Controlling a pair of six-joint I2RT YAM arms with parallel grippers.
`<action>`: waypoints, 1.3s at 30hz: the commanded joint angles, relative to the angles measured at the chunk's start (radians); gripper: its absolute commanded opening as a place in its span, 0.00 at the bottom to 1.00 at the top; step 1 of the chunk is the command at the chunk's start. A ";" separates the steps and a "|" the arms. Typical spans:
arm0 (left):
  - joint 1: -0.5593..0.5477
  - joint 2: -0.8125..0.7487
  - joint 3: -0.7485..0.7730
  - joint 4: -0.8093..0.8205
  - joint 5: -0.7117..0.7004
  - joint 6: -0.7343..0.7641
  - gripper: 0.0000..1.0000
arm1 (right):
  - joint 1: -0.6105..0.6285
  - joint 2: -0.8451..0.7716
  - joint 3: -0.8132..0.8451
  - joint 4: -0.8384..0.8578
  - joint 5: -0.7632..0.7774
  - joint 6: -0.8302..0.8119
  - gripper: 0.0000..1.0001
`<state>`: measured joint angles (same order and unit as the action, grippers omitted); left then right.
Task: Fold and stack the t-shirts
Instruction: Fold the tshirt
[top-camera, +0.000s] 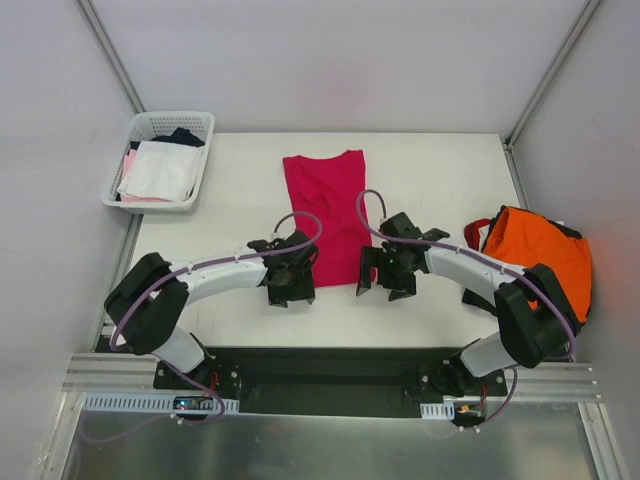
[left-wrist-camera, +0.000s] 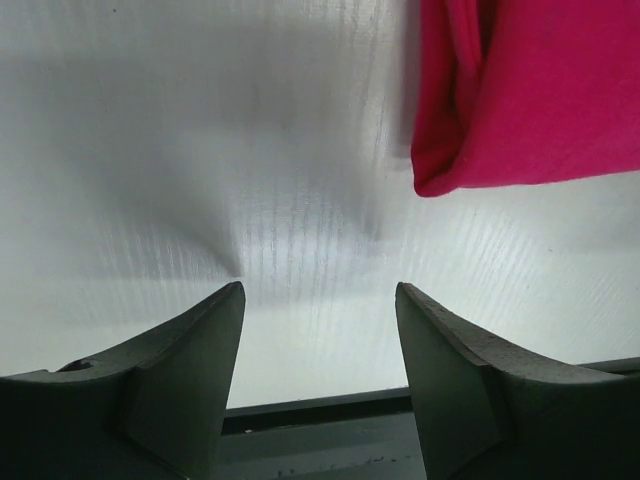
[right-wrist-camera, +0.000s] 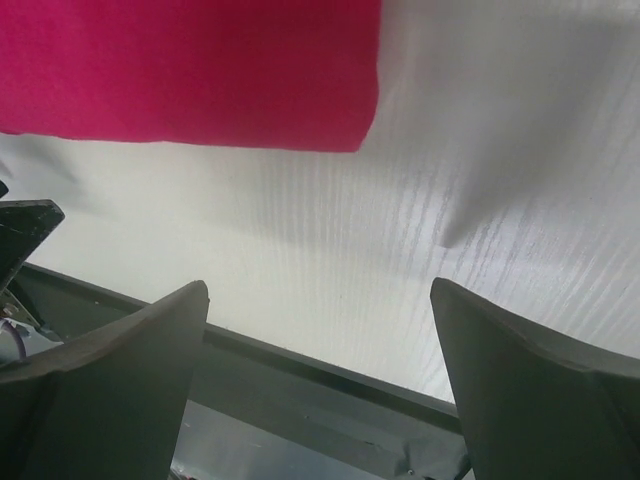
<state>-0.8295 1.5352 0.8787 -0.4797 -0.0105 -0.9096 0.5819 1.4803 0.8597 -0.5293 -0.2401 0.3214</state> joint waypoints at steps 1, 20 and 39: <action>0.001 -0.007 0.000 0.056 -0.062 0.001 0.62 | -0.011 0.001 0.004 0.054 0.030 0.002 0.98; 0.038 0.031 -0.001 0.274 -0.049 -0.205 0.61 | -0.171 0.143 -0.004 0.322 -0.131 0.096 0.96; 0.050 0.089 -0.076 0.354 0.007 -0.252 0.58 | -0.179 0.163 -0.122 0.419 -0.165 0.137 0.85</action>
<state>-0.7815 1.6157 0.8421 -0.1104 -0.0017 -1.1458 0.4011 1.6203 0.8085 -0.0933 -0.4538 0.4648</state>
